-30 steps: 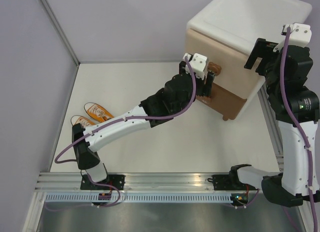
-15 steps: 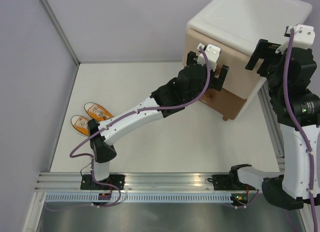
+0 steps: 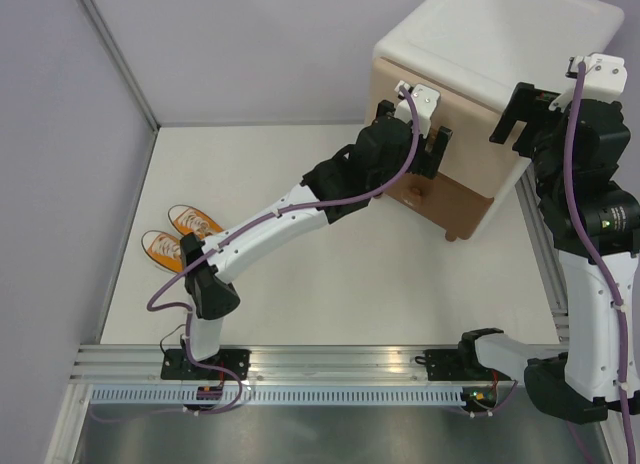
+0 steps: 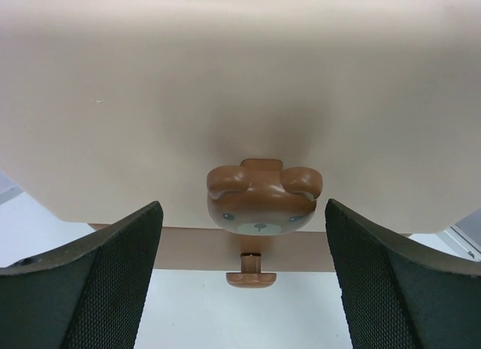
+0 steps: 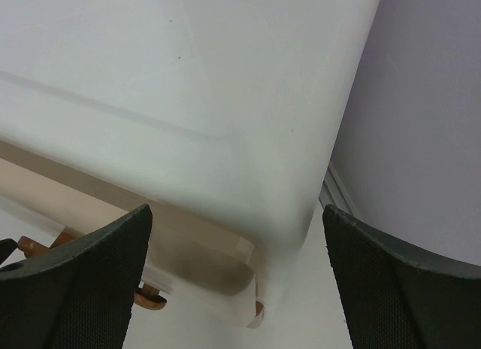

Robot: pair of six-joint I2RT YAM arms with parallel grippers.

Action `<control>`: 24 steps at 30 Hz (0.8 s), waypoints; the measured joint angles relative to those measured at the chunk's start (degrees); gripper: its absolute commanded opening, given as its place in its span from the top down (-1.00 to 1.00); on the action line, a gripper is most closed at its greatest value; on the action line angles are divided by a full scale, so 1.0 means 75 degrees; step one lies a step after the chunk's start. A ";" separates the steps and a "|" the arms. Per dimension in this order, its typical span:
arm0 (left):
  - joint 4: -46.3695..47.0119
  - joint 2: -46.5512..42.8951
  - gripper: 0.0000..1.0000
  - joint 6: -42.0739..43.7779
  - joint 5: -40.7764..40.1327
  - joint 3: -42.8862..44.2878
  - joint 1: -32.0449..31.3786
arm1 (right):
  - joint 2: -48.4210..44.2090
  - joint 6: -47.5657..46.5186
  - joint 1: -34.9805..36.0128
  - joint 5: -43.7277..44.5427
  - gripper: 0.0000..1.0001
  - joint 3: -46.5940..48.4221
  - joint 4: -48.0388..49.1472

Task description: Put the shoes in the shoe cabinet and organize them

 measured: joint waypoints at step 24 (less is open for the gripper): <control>0.0297 0.0469 0.95 -0.0070 0.0096 0.0198 0.0000 | -0.0087 0.0015 0.0000 0.0090 -0.96 -0.0117 0.0061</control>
